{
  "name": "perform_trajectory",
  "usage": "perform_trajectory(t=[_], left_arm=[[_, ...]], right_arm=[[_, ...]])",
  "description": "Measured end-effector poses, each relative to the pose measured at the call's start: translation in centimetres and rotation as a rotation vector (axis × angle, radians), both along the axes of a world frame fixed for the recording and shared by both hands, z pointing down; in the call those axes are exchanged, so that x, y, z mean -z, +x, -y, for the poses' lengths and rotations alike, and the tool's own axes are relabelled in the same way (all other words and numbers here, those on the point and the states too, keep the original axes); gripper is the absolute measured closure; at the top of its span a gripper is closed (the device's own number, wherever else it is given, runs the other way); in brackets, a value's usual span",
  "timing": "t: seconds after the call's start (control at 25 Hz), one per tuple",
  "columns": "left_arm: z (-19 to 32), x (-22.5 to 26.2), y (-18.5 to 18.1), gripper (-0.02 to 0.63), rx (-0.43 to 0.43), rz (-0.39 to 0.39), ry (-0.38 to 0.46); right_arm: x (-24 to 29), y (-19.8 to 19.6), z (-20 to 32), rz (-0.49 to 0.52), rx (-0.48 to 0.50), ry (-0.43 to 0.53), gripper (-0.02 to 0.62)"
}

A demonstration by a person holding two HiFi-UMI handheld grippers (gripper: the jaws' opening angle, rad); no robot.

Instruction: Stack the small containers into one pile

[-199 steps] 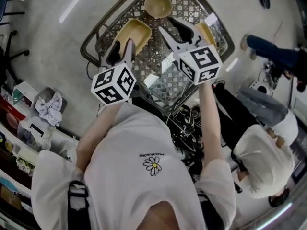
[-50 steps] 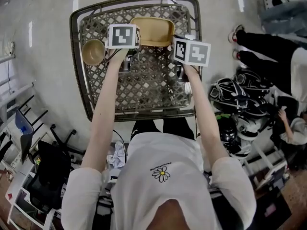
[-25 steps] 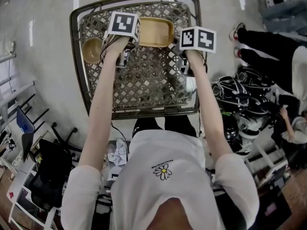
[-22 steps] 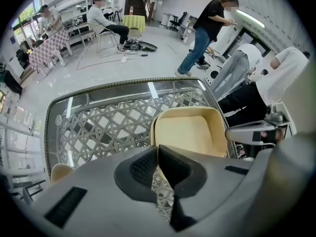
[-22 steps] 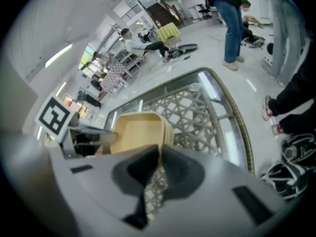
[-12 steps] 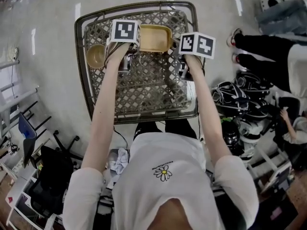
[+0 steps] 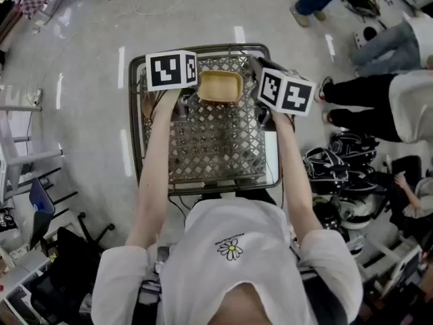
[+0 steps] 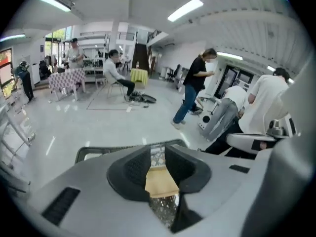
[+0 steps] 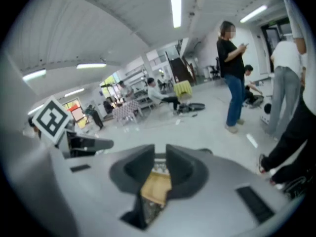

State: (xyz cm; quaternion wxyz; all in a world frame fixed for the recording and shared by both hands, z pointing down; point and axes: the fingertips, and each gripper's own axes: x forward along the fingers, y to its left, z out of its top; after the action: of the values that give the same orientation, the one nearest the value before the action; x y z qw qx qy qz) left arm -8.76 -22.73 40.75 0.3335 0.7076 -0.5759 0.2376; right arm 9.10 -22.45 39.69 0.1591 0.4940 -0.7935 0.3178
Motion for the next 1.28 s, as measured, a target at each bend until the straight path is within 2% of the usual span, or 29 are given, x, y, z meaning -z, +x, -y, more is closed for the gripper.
perform_trajectory(t=[0.16,0.24,0.4,0.44,0.52,0.6,0.64,0.76,0.84,1.04,1.28], left_arm=[[-2.0,9.9,-1.0,0.506,0.054,0.014,0.343],[-3.8,13.8,-1.2,0.522,0.072,0.009,0.476],[-8.2,20.3,0.2,0.525,0.024,-0.064,0.78],[-9.2,21.3,0.6,0.533,0.014,-0.069,0.843],[-11.1,21.9,0.9,0.542,0.024,-0.036,0.919],[-13.0,21.2,0.6,0.552,0.075,-0.005,0.96],[-13.7,20.7,0.3,0.556,0.104,-0.013,0.965],[-15.5,18.8,-0.3,0.578,0.175,-0.1,0.938],[-16.4,17.8,-0.8,0.58,0.21,-0.114,0.918],[-17.4,16.2,-1.2,0.581,0.19,0.004,0.91],[-17.3,15.4,-1.8,0.581,0.218,0.029,0.894]], right_arm=[[8.3,-0.2,-1.9,0.009,-0.01,0.248,0.516],[11.6,-0.4,-3.3,0.008,-0.008,0.358,0.52],[15.5,-1.3,-7.1,0.035,0.032,0.528,0.536],[16.1,-1.5,-7.9,0.032,0.035,0.573,0.538],[16.5,-1.9,-9.4,0.004,0.039,0.66,0.54],[15.8,-2.4,-10.7,-0.041,0.047,0.71,0.543],[15.3,-2.7,-11.3,-0.054,0.052,0.715,0.546],[13.8,-3.3,-13.3,-0.035,0.045,0.693,0.552],[13.2,-3.4,-14.5,-0.018,0.029,0.676,0.557],[12.4,-4.0,-16.0,-0.012,0.041,0.672,0.563],[11.6,-3.2,-15.5,-0.027,0.023,0.665,0.565]])
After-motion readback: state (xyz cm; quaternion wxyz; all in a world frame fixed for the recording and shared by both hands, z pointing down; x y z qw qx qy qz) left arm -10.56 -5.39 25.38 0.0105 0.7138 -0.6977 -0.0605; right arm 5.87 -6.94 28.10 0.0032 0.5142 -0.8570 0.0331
